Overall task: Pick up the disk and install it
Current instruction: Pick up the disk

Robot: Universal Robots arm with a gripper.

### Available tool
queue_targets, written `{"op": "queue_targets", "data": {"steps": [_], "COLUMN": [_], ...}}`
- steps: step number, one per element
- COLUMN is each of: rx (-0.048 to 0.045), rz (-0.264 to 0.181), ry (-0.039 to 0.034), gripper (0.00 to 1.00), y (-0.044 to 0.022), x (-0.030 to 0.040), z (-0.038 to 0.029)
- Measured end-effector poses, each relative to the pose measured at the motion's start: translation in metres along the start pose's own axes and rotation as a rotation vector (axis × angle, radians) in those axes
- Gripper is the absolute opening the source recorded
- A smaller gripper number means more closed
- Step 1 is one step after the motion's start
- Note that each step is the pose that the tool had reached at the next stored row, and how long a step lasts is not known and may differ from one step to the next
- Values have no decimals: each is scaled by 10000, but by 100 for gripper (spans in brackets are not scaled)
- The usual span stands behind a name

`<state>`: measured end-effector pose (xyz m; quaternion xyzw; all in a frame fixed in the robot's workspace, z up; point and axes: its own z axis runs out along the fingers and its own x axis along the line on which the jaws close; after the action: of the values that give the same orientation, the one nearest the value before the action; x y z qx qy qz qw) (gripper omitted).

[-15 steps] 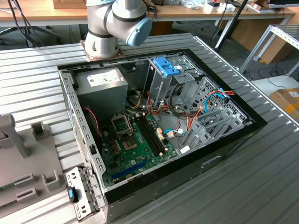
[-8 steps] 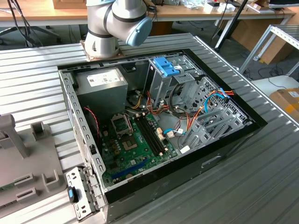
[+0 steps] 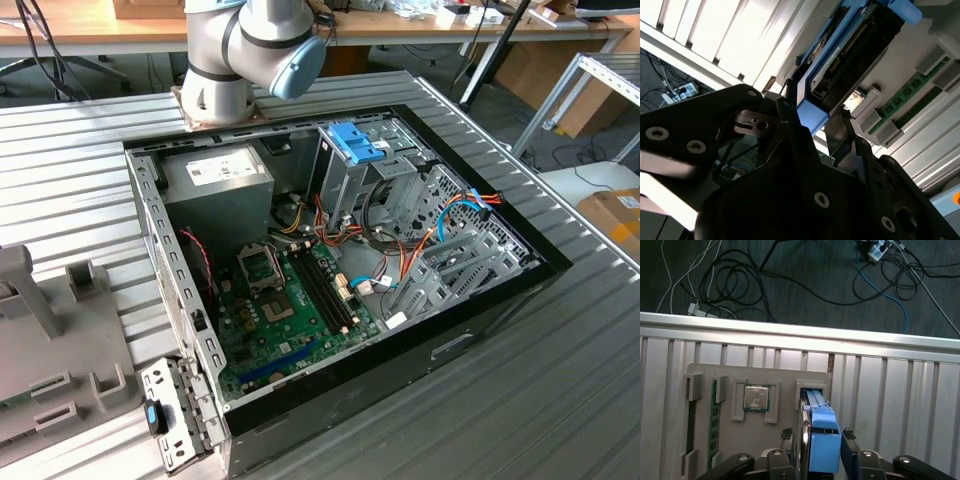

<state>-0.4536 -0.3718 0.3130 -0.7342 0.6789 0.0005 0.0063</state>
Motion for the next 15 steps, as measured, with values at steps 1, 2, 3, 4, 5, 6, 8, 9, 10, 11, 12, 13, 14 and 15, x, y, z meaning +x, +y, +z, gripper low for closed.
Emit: {"op": "queue_targets", "data": {"steps": [1,2,3,4,5,6,8,9,10,11,12,13,14,15], "rx": [0,1,3,0,0,0,0,0,1,0,2,1,-1,-1], "rz": [14,16,16,13,14,14,15,15,14,14,14,15,14,14], "ry": [3,3,2,4,3,3,3,3,3,3,3,3,3,4], "gripper": [50,50,50,50,50,50,50,50,50,50,50,50,50,50], "y": [0,1,4,10,10,11,11,11,11,11,10,11,11,11], "x": [0,1,3,3,3,3,3,3,3,3,3,3,3,3], "z": [1,1,3,7,7,7,11,11,11,11,16,19,19,20]}}
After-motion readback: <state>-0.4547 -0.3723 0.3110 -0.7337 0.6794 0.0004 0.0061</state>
